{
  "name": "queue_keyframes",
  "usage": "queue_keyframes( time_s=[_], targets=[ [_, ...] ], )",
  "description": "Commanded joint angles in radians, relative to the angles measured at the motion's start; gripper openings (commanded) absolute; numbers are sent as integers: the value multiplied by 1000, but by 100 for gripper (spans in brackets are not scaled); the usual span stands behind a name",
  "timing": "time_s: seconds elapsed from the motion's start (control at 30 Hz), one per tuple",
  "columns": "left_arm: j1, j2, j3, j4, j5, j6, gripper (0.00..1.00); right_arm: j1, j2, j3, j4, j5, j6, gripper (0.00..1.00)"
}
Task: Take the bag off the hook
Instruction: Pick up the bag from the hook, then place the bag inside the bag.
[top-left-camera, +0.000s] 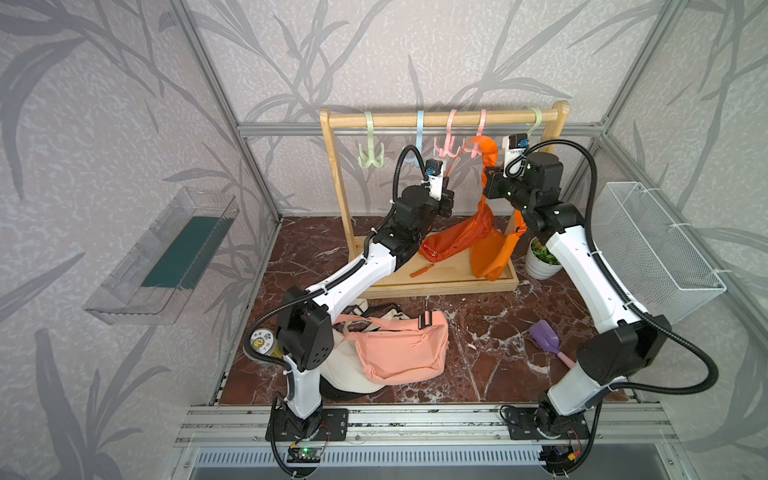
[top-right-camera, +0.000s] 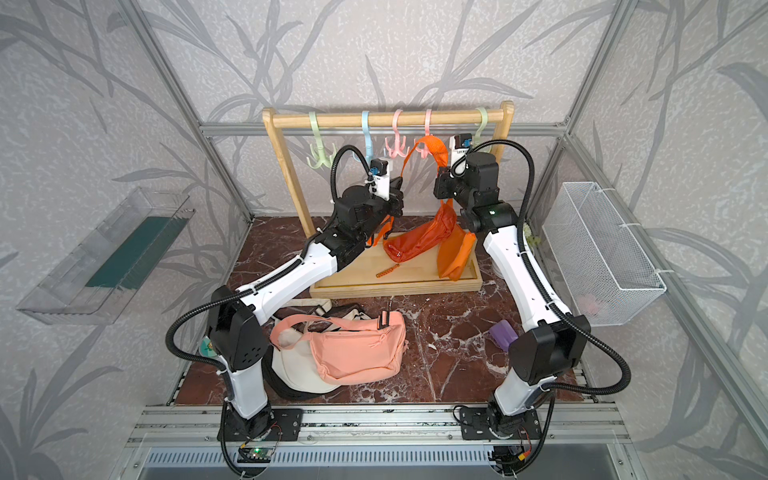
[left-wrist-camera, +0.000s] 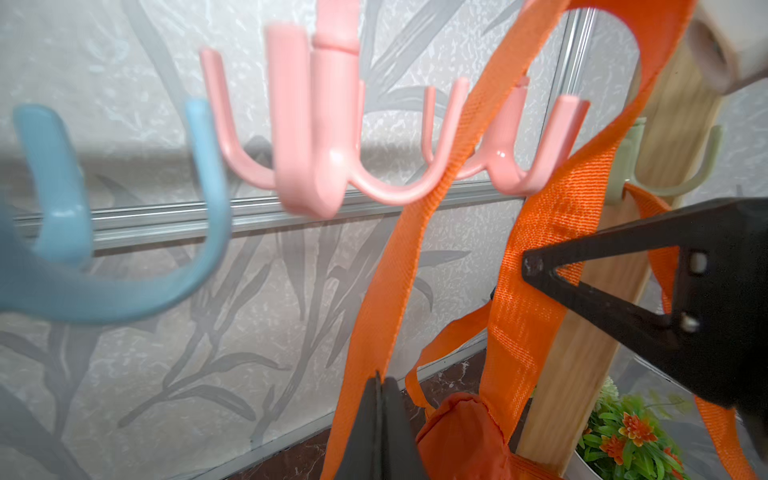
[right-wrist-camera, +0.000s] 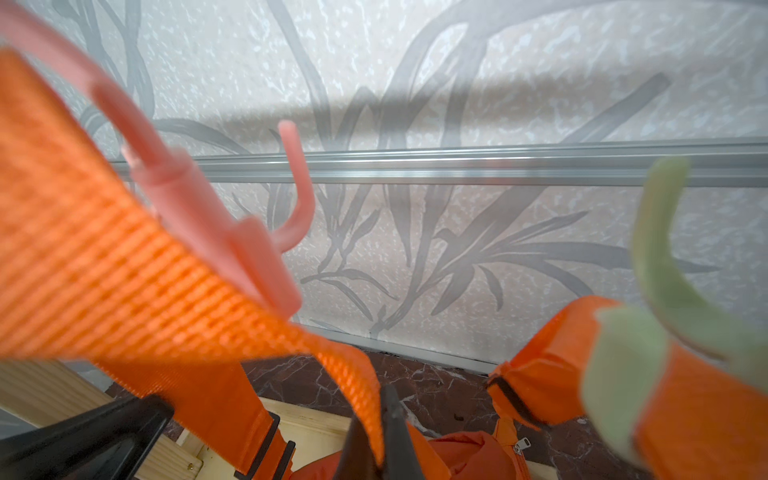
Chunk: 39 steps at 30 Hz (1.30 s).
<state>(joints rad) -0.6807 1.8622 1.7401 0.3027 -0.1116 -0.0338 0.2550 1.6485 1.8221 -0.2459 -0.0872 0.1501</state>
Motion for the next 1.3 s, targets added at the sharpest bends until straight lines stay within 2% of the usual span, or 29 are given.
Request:
queue_keyframes(
  time_s=[0.0,0.13,0.33,0.6,0.97,1.27],
  targets=[
    [-6,-82,-35,21,10,2,0,-2,-79,28,12,-2,34,0],
    [-7,-139,-89,30,14,-16,0,1,-128,-2,12,-21,61,0],
    [-22,-235,-154,-2,96,-44,0,23,-234,-76,10,-41,83,0],
    [-58,-379,-259,-51,128,-61,0,79,-367,-169,-19,-59,72,0],
    [-72,-582,-363,-179,193,15,0,166,-488,-270,-42,-134,60,0],
    [-74,-697,-461,-163,152,-23,0,259,-537,-371,-2,-110,49,0]
  ],
)
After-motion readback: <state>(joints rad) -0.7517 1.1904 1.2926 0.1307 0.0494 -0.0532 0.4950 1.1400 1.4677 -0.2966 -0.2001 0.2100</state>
